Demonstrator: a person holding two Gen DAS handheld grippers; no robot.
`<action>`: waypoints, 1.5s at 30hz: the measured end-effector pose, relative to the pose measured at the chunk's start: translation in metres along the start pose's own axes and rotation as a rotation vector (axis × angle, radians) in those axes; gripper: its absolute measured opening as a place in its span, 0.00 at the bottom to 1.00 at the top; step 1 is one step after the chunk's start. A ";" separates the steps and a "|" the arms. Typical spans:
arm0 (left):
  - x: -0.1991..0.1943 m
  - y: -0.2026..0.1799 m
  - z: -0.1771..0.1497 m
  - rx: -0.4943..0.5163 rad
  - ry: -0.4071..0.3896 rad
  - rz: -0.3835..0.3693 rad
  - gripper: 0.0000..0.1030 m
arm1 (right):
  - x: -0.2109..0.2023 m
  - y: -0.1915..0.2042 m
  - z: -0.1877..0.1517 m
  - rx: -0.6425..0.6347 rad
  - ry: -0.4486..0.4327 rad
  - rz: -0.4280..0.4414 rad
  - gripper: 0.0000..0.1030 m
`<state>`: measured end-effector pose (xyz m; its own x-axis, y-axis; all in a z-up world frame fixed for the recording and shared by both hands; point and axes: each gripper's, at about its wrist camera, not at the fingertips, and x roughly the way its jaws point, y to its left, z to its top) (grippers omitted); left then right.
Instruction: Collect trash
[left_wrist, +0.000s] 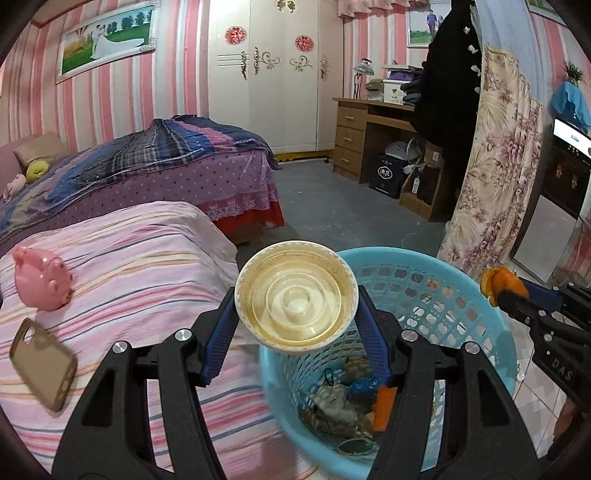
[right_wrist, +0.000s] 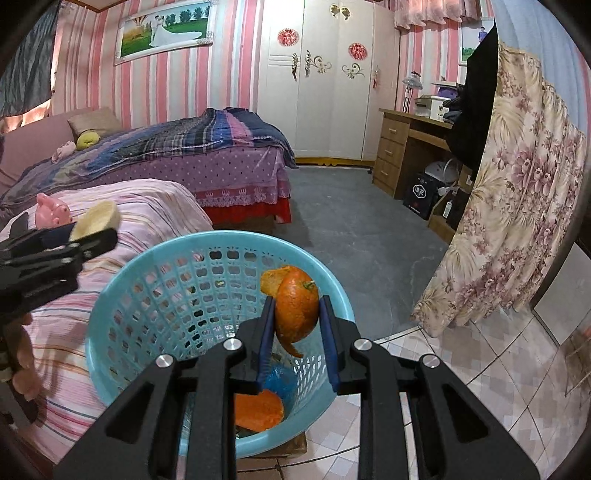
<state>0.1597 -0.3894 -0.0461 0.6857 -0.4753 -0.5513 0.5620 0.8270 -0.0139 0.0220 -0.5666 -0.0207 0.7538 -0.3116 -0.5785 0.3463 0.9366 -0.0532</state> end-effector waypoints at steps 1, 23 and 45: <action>0.002 -0.002 0.000 0.000 0.003 -0.003 0.59 | 0.001 0.001 0.000 0.001 0.002 -0.001 0.24; -0.053 0.074 -0.003 -0.035 -0.071 0.176 0.94 | 0.017 0.036 0.009 0.044 -0.041 0.009 0.85; -0.234 0.198 -0.092 -0.180 -0.141 0.436 0.95 | -0.067 0.154 0.002 -0.120 -0.111 0.060 0.95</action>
<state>0.0680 -0.0868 0.0029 0.9020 -0.0989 -0.4202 0.1282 0.9909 0.0419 0.0260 -0.4018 0.0111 0.8303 -0.2642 -0.4906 0.2350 0.9644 -0.1216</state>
